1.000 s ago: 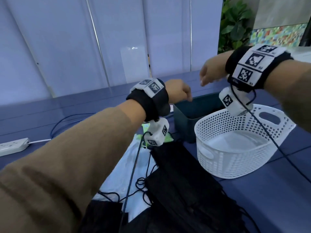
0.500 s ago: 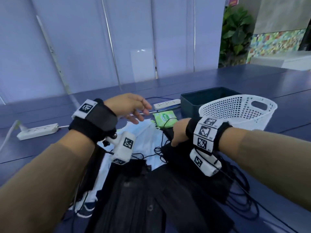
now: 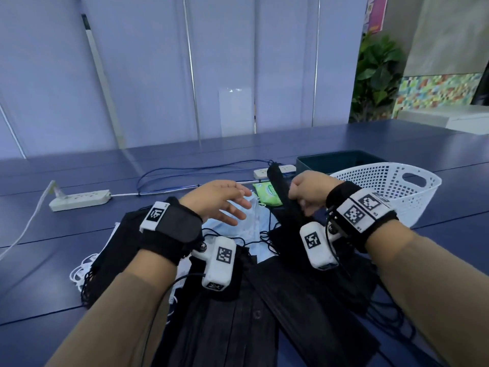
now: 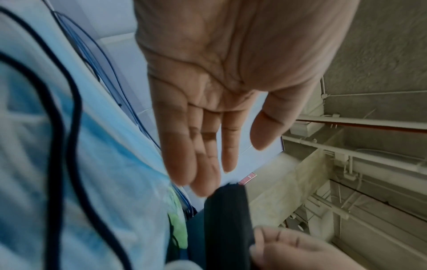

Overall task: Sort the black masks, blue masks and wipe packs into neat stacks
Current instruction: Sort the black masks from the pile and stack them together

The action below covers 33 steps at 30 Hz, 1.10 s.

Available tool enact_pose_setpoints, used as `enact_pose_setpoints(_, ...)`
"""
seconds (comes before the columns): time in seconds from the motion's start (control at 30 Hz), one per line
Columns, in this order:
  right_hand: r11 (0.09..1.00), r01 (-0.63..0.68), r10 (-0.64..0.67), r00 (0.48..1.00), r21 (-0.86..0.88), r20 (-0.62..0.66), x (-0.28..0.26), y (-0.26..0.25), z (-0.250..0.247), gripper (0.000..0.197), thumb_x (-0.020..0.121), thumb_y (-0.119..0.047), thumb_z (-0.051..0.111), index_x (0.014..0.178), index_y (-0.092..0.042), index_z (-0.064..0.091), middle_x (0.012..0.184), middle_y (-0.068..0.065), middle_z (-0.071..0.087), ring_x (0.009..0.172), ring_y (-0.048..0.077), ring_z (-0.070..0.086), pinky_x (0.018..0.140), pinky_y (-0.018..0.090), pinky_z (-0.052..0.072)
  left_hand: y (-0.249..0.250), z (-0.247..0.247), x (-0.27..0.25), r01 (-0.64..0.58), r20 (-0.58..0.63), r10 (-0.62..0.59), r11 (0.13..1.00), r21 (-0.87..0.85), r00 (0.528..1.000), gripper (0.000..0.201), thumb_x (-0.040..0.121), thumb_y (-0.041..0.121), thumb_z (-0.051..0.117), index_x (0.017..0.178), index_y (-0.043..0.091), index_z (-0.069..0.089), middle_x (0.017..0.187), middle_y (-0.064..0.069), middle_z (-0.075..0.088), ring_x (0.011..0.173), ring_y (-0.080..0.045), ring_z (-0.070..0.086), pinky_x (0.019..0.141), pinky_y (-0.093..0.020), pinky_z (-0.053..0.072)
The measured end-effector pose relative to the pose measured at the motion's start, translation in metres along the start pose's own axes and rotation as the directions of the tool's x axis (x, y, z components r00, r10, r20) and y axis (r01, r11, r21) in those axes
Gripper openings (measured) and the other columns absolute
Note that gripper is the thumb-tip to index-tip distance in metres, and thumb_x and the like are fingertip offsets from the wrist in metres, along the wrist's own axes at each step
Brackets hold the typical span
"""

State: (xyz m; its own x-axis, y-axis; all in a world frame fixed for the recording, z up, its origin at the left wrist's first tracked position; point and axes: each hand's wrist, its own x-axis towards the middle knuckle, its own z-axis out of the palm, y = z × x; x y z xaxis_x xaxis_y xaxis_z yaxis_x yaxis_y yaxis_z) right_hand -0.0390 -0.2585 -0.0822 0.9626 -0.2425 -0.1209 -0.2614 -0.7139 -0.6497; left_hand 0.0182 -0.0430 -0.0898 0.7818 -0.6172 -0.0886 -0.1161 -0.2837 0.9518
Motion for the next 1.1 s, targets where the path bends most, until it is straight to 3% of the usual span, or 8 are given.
enact_pose_setpoints(0.07, 0.952, 0.115, -0.121, 0.993, 0.282, 0.004, -0.004, -0.007, -0.001, 0.031, 0.090, -0.004, 0.050, 0.062, -0.016, 0.042, 0.047, -0.003, 0.045, 0.041, 0.011, 0.043, 0.043, 0.027, 0.048, 0.000, 0.004, 0.005, 0.001, -0.007, -0.001, 0.999, -0.041, 1.000, 0.020, 0.094, 0.021, 0.054, 0.111, 0.010, 0.058, 0.102, -0.011, 0.065, 0.084, -0.024, 0.064, 0.071, -0.036, 0.055)
enact_pose_setpoints(0.17, 0.762, 0.235, -0.304, 0.953, 0.604, 0.013, -0.009, -0.018, 0.002, 0.028, 0.087, -0.005, 0.050, 0.067, -0.019, 0.037, 0.059, 0.000, 0.036, 0.044, 0.006, 0.036, 0.037, 0.015, 0.032, -0.005, 0.004, 0.013, -0.011, 0.003, 0.011, 0.998, -0.063, 1.000, 0.038, 0.089, 0.038, 0.061, 0.123, 0.020, 0.053, 0.118, -0.002, 0.061, 0.101, -0.019, 0.062, 0.082, -0.038, 0.053)
enact_pose_setpoints(0.3, 0.618, 0.237, -0.430, 0.900, 0.750, 0.070, -0.010, -0.021, 0.009, 0.019, 0.090, -0.009, 0.047, 0.074, -0.019, 0.042, 0.067, -0.002, 0.053, 0.057, 0.012, 0.048, 0.050, 0.023, 0.042, -0.007, 0.005, 0.016, -0.122, 0.021, 0.136, 0.939, -0.323, 0.990, 0.047, 0.080, 0.031, 0.061, 0.124, 0.015, 0.055, 0.114, 0.000, 0.065, 0.100, -0.017, 0.063, 0.085, -0.039, 0.050)
enact_pose_setpoints(0.47, 0.898, 0.201, -0.202, 0.979, 0.392, -0.041, 0.000, -0.003, 0.007, 0.016, 0.095, -0.018, 0.051, 0.081, -0.013, 0.046, 0.071, 0.007, 0.061, 0.051, 0.017, 0.055, 0.047, 0.024, 0.044, -0.002, -0.005, 0.017, -0.254, -0.251, 0.165, 0.887, -0.386, 0.954, 0.025, 0.086, 0.000, 0.057, 0.110, 0.004, 0.060, 0.092, -0.005, 0.072, 0.080, -0.016, 0.068, 0.070, -0.024, 0.057)
enact_pose_setpoints(0.57, 0.998, 0.000, -0.007, 0.994, 0.066, 0.114, 0.011, 0.015, 0.016, 0.023, 0.090, -0.029, 0.060, 0.081, -0.011, 0.049, 0.074, 0.011, 0.055, 0.055, 0.023, 0.050, 0.048, 0.026, 0.040, -0.002, -0.015, 0.019, -0.226, -0.367, 0.084, 0.904, -0.364, 0.926, 0.019, 0.088, 0.001, 0.058, 0.105, 0.007, 0.061, 0.089, -0.007, 0.069, 0.074, -0.017, 0.066, 0.061, -0.024, 0.057)
enact_pose_setpoints(0.7, 0.948, 0.043, 0.024, 0.978, -0.314, 0.208, 0.012, 0.014, 0.028, 0.044, 0.083, -0.044, 0.064, 0.096, -0.001, 0.065, 0.074, 0.008, 0.056, 0.062, 0.021, 0.052, 0.045, 0.024, 0.040, -0.004, -0.017, 0.021, -0.190, -0.405, 0.015, 0.898, -0.397, 0.914, 0.015, 0.093, 0.005, 0.052, 0.105, 0.004, 0.062, 0.083, -0.006, 0.072, 0.079, -0.021, 0.066, 0.072, -0.033, 0.054)
enact_pose_setpoints(0.9, 0.844, 0.028, 0.098, 0.974, -0.535, 0.206, 0.024, 0.006, 0.044, 0.041, 0.080, -0.048, 0.066, 0.066, -0.013, 0.048, 0.075, 0.001, 0.052, 0.069, 0.017, 0.051, 0.051, 0.024, 0.038, -0.004, -0.017, 0.020, -0.194, -0.378, -0.015, 0.840, -0.507, 0.926, 0.024, 0.098, 0.000, 0.040, 0.116, 0.002, 0.055, 0.098, -0.010, 0.066, 0.087, -0.023, 0.065, 0.074, -0.034, 0.053)
enact_pose_setpoints(1.1, 0.632, 0.077, 0.181, 0.953, -0.771, 0.243, 0.034, -0.020, 0.053, 0.040, 0.092, -0.031, 0.055, 0.120, -0.002, 0.058, 0.078, 0.008, 0.049, 0.086, 0.023, 0.045, 0.077, 0.031, 0.039, -0.005, -0.020, 0.018, -0.205, -0.337, 0.012, 0.814, -0.543, 0.942, 0.024, 0.097, -0.002, 0.040, 0.115, 0.003, 0.055, 0.099, -0.010, 0.066, 0.088, -0.022, 0.065, 0.071, -0.033, 0.057)
